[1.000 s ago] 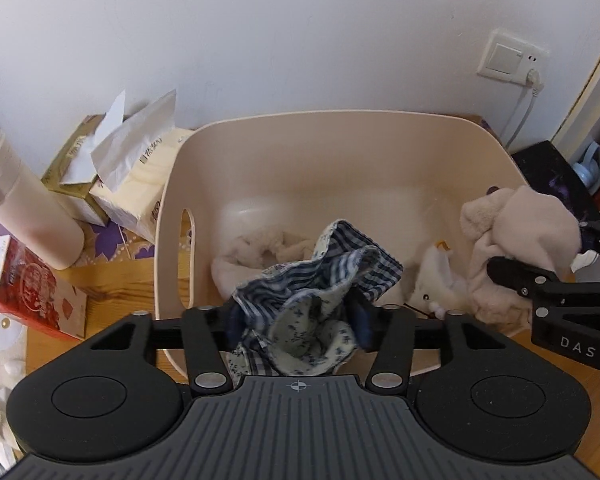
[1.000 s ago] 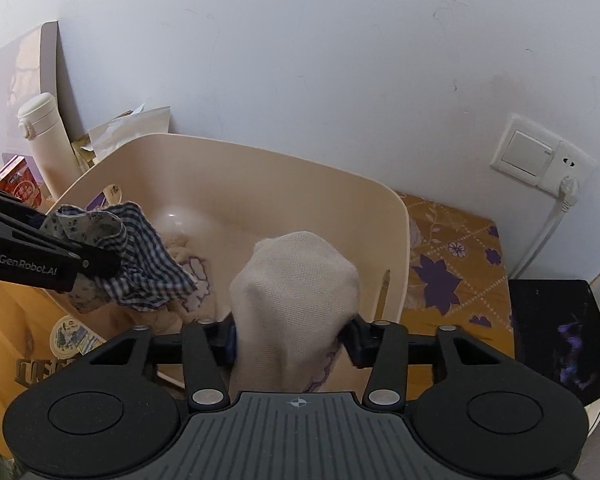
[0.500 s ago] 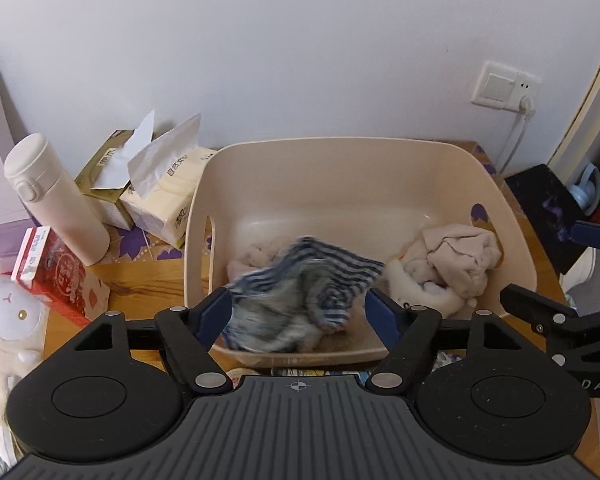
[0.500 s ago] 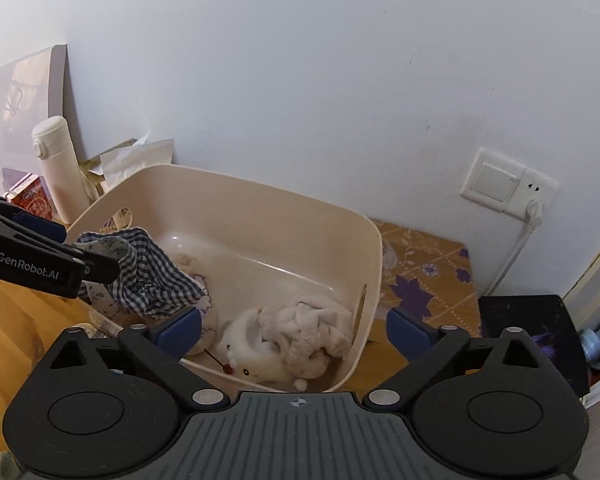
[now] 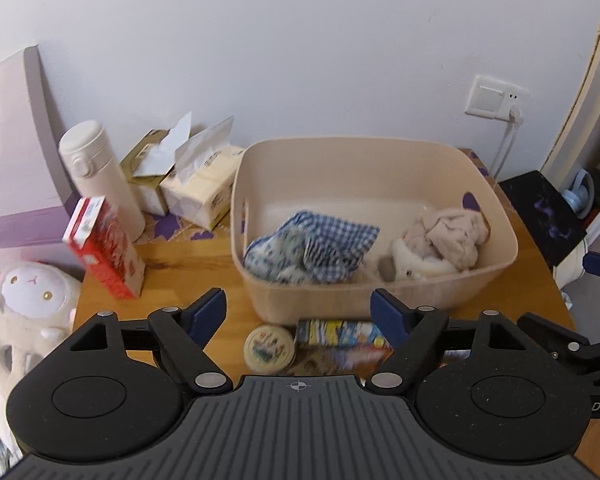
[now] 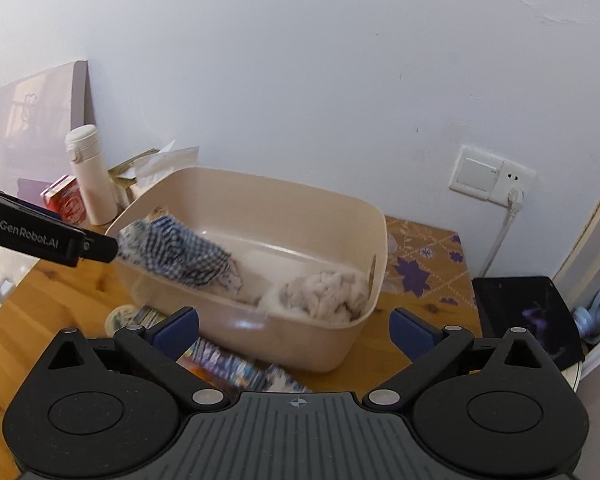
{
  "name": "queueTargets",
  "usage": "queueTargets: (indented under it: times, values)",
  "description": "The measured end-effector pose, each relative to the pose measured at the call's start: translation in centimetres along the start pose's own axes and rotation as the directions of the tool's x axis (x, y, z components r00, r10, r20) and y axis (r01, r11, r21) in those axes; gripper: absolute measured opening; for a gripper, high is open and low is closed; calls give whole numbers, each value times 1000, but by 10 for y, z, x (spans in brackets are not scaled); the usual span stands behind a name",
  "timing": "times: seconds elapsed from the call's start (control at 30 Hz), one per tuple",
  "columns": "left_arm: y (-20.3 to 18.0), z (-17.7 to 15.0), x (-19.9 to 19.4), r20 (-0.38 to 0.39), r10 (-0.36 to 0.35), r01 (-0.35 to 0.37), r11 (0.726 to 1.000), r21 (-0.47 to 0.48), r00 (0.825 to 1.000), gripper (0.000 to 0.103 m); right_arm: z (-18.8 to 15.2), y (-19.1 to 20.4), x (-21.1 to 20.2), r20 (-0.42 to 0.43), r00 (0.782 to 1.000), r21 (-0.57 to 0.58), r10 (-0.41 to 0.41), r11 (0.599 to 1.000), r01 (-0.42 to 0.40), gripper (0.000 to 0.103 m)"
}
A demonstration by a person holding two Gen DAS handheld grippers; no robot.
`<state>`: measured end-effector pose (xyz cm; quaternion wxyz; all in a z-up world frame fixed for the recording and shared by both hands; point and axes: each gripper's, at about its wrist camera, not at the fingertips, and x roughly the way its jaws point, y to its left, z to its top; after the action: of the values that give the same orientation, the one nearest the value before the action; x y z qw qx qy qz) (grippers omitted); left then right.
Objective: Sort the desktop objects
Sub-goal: 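Move both tools back toward the green scrunchie and brown claw clip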
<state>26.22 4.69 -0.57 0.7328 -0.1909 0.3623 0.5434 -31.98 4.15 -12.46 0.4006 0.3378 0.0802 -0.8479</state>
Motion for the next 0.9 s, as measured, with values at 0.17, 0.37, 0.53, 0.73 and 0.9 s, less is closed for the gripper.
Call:
queueTargets:
  times: [0.17, 0.37, 0.53, 0.73, 0.9]
  values:
    - [7, -25, -10, -21, 22, -22, 1000, -4, 1000, 81, -21, 8, -12, -24, 1000, 1, -2, 1000, 2, 103]
    - [8, -57, -20, -68, 17, -16, 1000, 7, 998, 81, -46, 17, -18, -67, 998, 21, -3, 1000, 4, 103]
    - [5, -84, -21, -128, 20, -18, 1000, 17, 992, 81, -71, 29, -16, -114, 993, -2, -23, 1000, 23, 103]
    - [3, -110, -18, -195, 28, -26, 1000, 15, 980, 81, -93, 40, -10, -171, 985, 6, -10, 1000, 11, 103]
    - [0, -124, -12, -259, 14, -9, 1000, 24, 966, 81, -106, 51, -4, -214, 977, -14, 7, 1000, -11, 103]
